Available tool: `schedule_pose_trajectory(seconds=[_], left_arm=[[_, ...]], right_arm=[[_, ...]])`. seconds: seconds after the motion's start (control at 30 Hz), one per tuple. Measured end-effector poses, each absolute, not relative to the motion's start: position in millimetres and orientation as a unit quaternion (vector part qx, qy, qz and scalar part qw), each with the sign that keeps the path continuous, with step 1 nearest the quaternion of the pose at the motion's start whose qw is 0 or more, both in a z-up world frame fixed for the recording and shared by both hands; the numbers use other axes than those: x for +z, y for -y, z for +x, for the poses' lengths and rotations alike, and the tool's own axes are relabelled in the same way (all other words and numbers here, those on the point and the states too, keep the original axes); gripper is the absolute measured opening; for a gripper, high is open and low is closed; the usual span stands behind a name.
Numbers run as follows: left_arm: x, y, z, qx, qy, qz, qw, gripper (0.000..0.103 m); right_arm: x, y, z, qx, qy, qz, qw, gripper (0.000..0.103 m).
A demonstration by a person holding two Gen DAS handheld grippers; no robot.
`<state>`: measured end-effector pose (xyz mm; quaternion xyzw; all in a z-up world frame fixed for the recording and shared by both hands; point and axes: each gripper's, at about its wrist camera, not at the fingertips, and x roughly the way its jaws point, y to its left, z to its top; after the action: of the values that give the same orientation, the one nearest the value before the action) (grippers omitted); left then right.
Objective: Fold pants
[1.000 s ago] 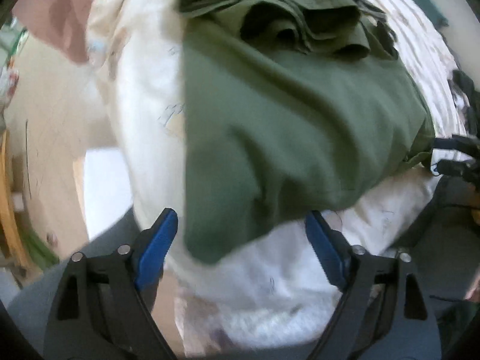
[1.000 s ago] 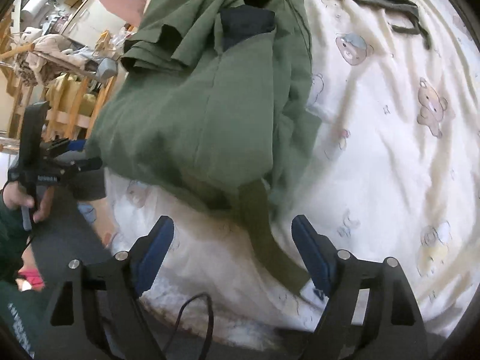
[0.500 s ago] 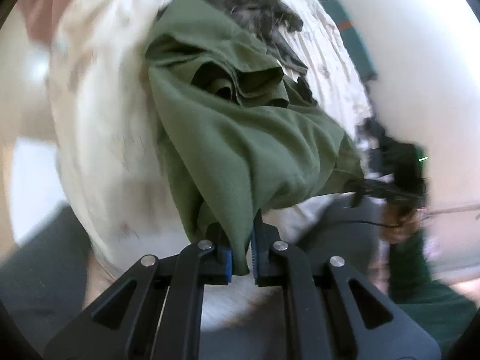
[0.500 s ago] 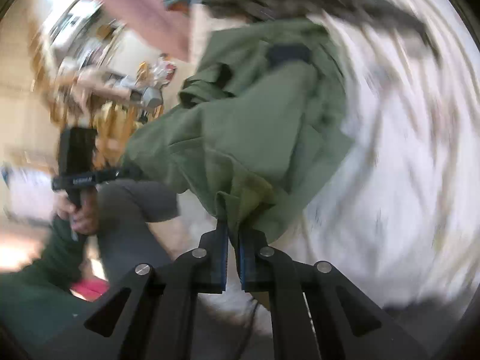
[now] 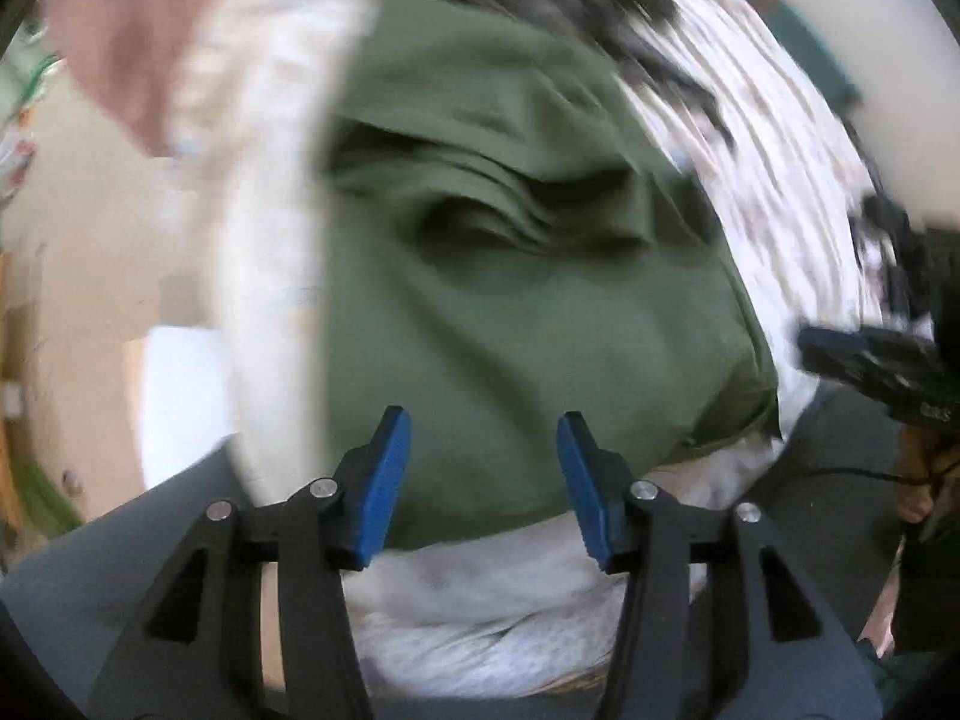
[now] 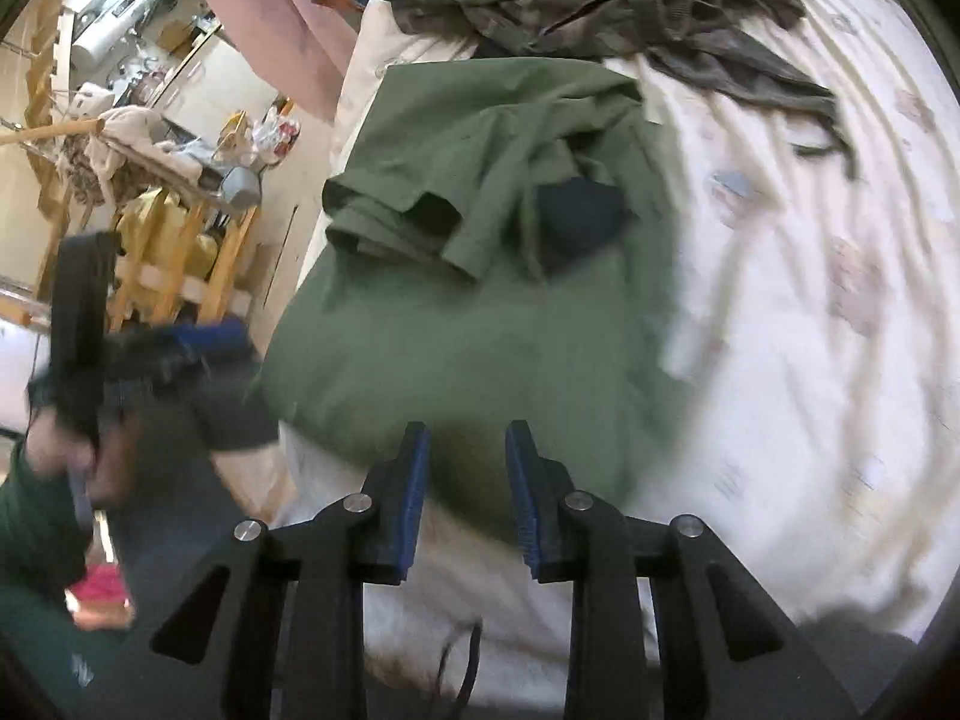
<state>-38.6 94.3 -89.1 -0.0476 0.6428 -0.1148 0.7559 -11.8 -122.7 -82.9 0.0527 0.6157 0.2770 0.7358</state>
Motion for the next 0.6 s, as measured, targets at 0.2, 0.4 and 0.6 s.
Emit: schedule_pose_trajectory(seconds=[0.2, 0.4, 0.6], left_arm=[[-185, -40, -45, -0.077, -0.669, 0.074, 0.736, 0.049], [-172, -41, -44, -0.079, -0.663, 0.079, 0.740, 0.051], [-114, -95, -37, -0.107, -0.651, -0.048, 0.750, 0.084]], right_arm=[[-195, 104, -6, 0.181, -0.702, 0.001, 0.689, 0.023], [-183, 92, -5, 0.199, -0.691, -0.021, 0.695, 0.026], [-136, 124, 12, 0.251, -0.678, 0.123, 0.680, 0.066]])
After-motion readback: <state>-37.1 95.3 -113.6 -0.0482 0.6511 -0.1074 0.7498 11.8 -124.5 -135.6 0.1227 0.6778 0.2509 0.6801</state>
